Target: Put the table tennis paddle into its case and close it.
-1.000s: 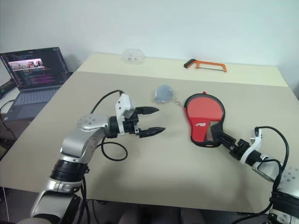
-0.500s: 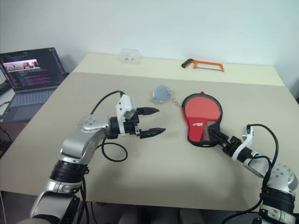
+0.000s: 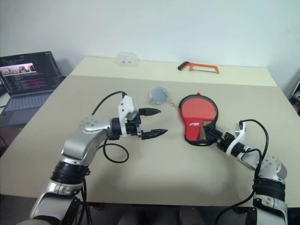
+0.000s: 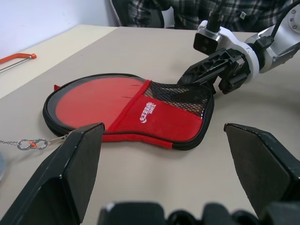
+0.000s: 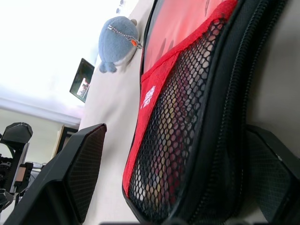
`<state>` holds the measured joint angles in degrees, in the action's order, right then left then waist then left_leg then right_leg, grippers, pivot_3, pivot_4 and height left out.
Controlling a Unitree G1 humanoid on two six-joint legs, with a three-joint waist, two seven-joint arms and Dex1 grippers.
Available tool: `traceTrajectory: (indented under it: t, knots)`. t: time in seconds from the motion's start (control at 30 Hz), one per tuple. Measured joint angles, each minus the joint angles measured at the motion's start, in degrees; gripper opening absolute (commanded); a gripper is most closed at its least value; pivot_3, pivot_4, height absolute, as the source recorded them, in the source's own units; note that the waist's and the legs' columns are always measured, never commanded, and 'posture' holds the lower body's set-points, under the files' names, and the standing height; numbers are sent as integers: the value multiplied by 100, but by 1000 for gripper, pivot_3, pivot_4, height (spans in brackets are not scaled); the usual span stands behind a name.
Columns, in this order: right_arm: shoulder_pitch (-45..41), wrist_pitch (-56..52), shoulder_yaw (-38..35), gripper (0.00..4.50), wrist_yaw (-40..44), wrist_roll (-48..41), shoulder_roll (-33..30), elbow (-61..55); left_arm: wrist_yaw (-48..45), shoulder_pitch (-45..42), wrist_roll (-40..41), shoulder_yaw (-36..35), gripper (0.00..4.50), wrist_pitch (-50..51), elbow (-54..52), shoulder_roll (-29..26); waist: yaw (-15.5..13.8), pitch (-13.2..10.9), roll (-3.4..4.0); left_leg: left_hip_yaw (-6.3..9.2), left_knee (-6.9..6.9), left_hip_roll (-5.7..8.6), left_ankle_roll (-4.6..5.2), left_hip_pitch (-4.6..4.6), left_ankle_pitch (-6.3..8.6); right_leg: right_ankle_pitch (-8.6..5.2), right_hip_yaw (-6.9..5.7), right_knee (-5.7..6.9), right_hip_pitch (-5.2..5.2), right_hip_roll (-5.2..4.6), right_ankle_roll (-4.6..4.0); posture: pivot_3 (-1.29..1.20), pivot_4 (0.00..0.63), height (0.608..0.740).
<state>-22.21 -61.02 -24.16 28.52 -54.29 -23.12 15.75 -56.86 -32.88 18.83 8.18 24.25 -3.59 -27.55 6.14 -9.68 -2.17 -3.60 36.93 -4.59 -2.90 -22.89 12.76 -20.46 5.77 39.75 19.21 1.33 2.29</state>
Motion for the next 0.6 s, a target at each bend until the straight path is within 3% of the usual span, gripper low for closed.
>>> traceTrajectory:
  t: [0.23, 0.43, 0.6]
  knots:
    - [-285, 144, 131, 1677, 141, 398, 5, 418, 49, 60, 0, 8, 4500, 43, -70, 0, 28, -1, -2, -2, -12, -3, -1, -3, 0, 0, 3, -15, 4, 0, 1, 0, 150, 740]
    - [-552, 162, 278, 20, 274, 593, 7, 506, 119, 61, 0, 43, 4500, 64, -95, 0, 34, 2, -30, -1, -12, -8, -1, -4, 0, 16, 1, -43, -5, -3, 2, 0, 150, 740]
    - [-592, 194, 287, 20, 335, 665, 5, 552, 122, 68, 0, 44, 4500, 70, -160, -1, 33, 4, -32, 1, -13, -11, 0, -5, 0, 28, -1, -70, -15, -3, 3, 0, 150, 740]
